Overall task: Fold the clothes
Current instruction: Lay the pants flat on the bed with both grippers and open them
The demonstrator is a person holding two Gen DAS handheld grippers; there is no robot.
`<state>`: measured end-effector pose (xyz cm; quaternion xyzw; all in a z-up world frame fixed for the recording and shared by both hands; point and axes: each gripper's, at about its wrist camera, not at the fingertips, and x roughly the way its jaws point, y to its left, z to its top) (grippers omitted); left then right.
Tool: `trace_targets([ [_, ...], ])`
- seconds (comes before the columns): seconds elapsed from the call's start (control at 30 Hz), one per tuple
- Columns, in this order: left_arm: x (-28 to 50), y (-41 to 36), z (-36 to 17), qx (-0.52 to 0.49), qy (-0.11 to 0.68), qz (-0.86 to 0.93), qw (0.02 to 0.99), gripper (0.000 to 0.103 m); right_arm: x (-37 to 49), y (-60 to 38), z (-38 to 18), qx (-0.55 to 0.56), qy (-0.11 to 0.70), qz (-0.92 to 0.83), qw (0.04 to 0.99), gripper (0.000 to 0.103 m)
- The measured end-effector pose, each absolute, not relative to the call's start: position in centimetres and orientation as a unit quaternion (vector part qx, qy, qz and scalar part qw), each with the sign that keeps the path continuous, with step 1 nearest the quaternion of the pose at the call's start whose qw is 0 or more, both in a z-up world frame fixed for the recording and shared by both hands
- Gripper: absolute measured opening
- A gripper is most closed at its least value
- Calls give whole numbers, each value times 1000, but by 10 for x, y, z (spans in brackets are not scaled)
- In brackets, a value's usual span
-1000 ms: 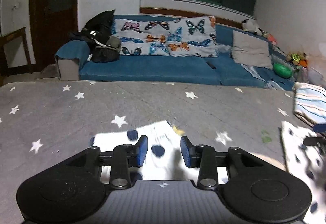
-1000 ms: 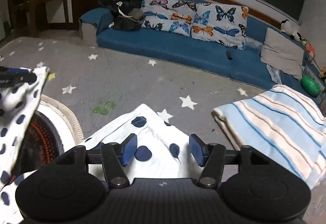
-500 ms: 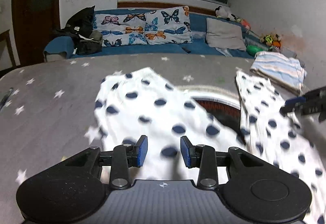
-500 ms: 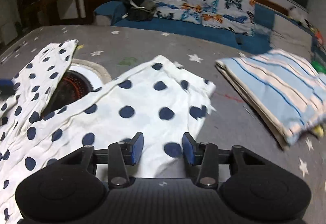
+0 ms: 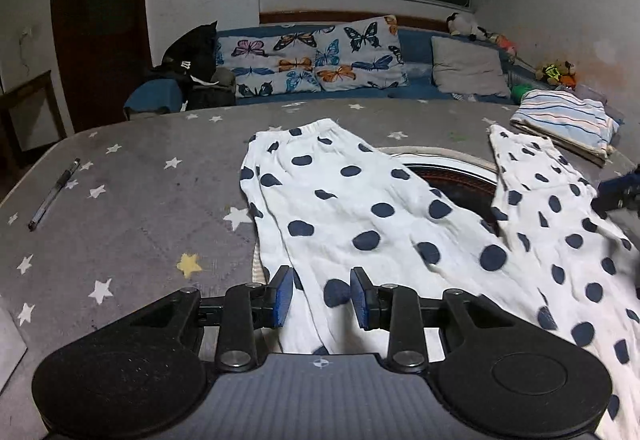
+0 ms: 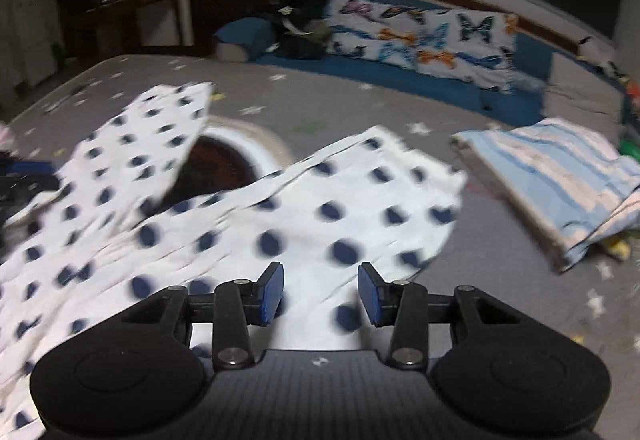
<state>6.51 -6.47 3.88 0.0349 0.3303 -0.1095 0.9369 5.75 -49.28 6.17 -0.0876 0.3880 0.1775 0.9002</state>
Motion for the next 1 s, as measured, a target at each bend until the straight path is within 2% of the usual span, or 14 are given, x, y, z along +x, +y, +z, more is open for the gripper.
trace_targets([
  [0.13, 59, -62, 31, 50, 338, -98, 935, 28, 40, -489, 48, -91, 402, 179, 893, 41],
  [0.3, 50, -53, 27, 83, 327, -72, 939, 28, 22, -502, 46, -86, 404, 160, 896, 41],
  [0.47, 36, -49, 37, 74, 323, -67, 941, 30, 9, -509, 53, -97, 404, 145, 898, 41],
  [0.73, -21, -73, 59, 58, 311, -156, 936, 30, -38, -476, 71, -89, 386, 241, 886, 42],
  [1.0, -64, -84, 34, 83, 338, -185, 919, 30, -87, -453, 54, -110, 401, 287, 863, 43],
])
